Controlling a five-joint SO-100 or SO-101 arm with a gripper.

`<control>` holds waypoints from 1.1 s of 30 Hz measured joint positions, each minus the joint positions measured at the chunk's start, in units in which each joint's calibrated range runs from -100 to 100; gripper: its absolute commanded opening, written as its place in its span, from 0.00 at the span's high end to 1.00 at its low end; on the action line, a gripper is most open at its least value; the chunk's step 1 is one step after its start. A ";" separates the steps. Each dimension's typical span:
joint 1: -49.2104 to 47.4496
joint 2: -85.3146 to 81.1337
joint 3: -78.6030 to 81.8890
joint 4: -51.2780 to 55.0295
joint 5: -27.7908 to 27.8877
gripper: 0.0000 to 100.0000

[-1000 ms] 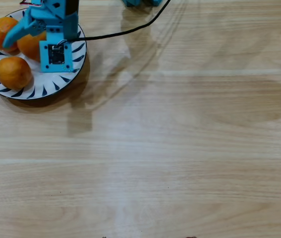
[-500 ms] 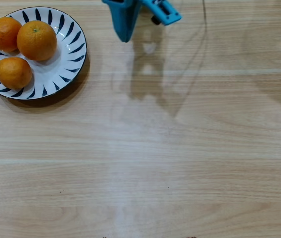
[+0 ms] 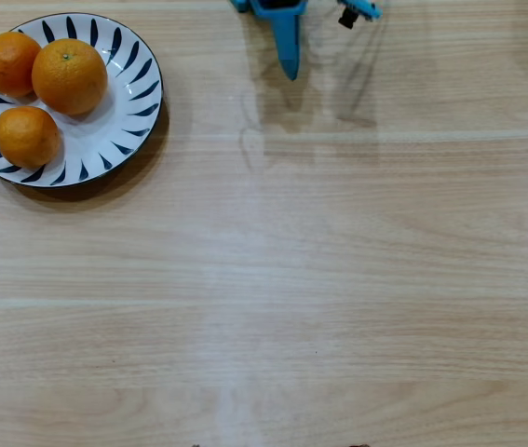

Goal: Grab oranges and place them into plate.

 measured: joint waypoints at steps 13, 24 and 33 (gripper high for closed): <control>-0.34 -1.02 6.20 0.00 4.33 0.98; -0.34 -1.02 6.20 0.00 4.33 0.98; -0.34 -1.02 6.20 0.00 4.33 0.98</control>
